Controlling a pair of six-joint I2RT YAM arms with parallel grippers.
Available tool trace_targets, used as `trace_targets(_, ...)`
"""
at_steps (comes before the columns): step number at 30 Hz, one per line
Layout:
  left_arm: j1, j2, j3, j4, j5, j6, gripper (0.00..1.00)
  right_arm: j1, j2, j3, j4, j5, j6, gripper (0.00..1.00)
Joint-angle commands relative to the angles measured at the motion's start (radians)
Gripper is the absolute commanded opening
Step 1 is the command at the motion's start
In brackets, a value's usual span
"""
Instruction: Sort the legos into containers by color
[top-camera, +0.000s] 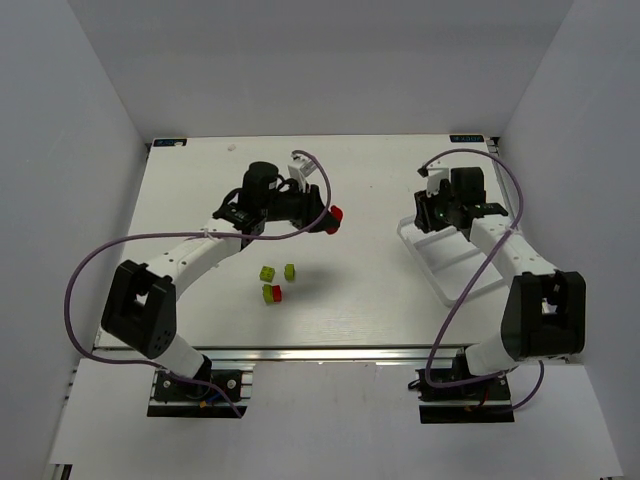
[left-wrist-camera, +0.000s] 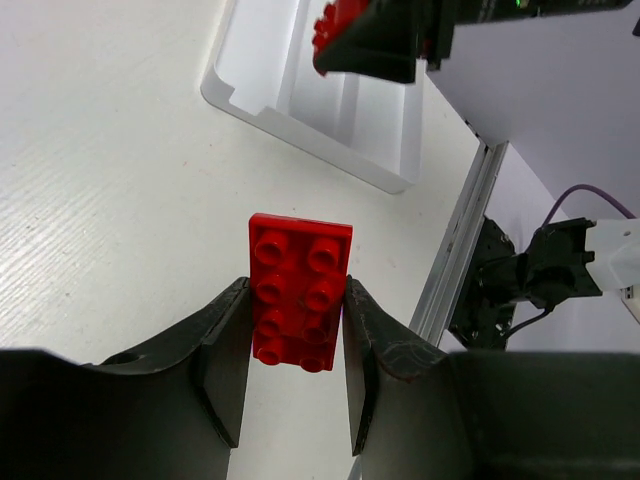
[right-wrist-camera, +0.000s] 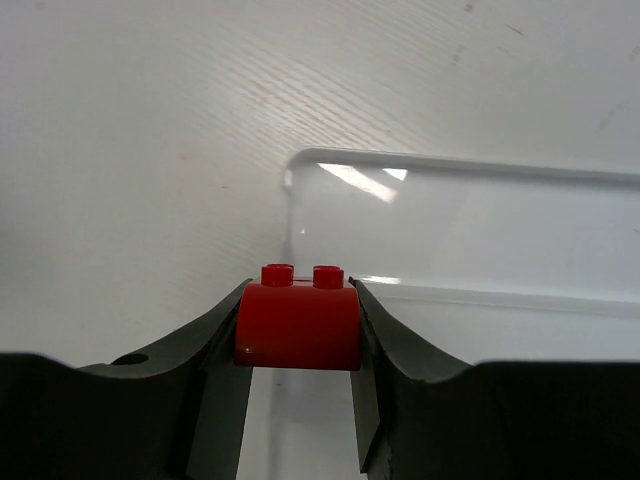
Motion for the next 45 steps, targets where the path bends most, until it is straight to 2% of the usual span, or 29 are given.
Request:
trace_targets(1, -0.041, 0.021, 0.016, 0.015, -0.016, 0.008, 0.00, -0.009, 0.084, 0.058, 0.084, 0.186, 0.028, 0.00)
trace_targets(7, -0.085, 0.077, 0.071, 0.015, -0.071, 0.012, 0.00, -0.018, 0.241, 0.186, 0.035, 0.247, 0.057, 0.00)
trace_targets(9, -0.110, 0.103, 0.108, 0.015, -0.089, 0.011, 0.00, -0.021, 0.261, 0.216, 0.014, 0.236, 0.056, 0.15)
trace_targets(10, -0.110, 0.138, 0.124, 0.014, -0.091, 0.008, 0.00, -0.023, 0.278, 0.225, 0.001, 0.224, 0.056, 0.31)
trace_targets(12, -0.137, 0.172, 0.164, 0.047, -0.097, -0.009, 0.00, -0.029, 0.289, 0.239, -0.031, 0.207, 0.057, 0.41)
trace_targets(13, -0.137, 0.195, 0.177, 0.066, -0.099, -0.017, 0.00, -0.035, 0.290, 0.243, -0.035, 0.195, 0.060, 0.54)
trace_targets(16, -0.177, 0.281, 0.244, 0.095, -0.105, -0.047, 0.00, -0.060, 0.277, 0.248, -0.051, 0.158, 0.070, 0.71)
trace_targets(18, -0.196, 0.355, 0.316, 0.101, -0.111, -0.066, 0.00, -0.077, 0.248, 0.248, -0.068, 0.118, 0.080, 0.75)
trace_targets(20, -0.213, 0.425, 0.374, 0.127, -0.115, -0.103, 0.01, -0.110, 0.220, 0.245, -0.072, 0.089, 0.096, 0.75)
trace_targets(22, -0.237, 0.476, 0.402, 0.195, -0.115, -0.150, 0.02, -0.173, 0.154, 0.224, -0.060, 0.044, 0.145, 0.65)
trace_targets(23, -0.237, 0.523, 0.416, 0.212, -0.120, -0.167, 0.02, -0.193, 0.086, 0.205, -0.027, 0.015, 0.174, 0.54)
trace_targets(24, -0.248, 0.551, 0.454, 0.254, -0.125, -0.179, 0.03, -0.210, 0.045, 0.182, -0.002, -0.003, 0.245, 0.15)
trace_targets(25, -0.259, 0.579, 0.479, 0.268, -0.125, -0.201, 0.03, -0.269, -0.001, 0.121, 0.029, -0.028, 0.279, 0.00)
trace_targets(29, -0.279, 0.718, 0.635, 0.281, -0.145, -0.222, 0.05, -0.359, -0.221, 0.032, 0.079, -0.190, 0.349, 0.00)
trace_targets(35, -0.300, 0.893, 0.838, 0.261, -0.183, -0.239, 0.10, -0.425, -0.314, -0.077, 0.107, -0.376, 0.364, 0.00)
trace_targets(38, -0.309, 0.939, 0.884, 0.244, -0.227, -0.239, 0.22, -0.452, -0.306, -0.077, 0.084, -0.434, 0.353, 0.00)
trace_targets(40, -0.309, 0.961, 0.904, 0.246, -0.246, -0.245, 0.41, -0.465, -0.309, -0.085, 0.093, -0.464, 0.349, 0.03)
trace_targets(41, -0.318, 0.969, 0.915, 0.232, -0.261, -0.245, 0.50, -0.469, -0.312, -0.089, 0.095, -0.494, 0.344, 0.08)
trace_targets(43, -0.318, 0.982, 0.938, 0.219, -0.263, -0.249, 0.59, -0.474, -0.317, -0.096, 0.090, -0.511, 0.332, 0.12)
trace_targets(45, -0.318, 0.990, 0.961, 0.213, -0.264, -0.250, 0.67, -0.471, -0.320, -0.105, 0.087, -0.560, 0.303, 0.25)
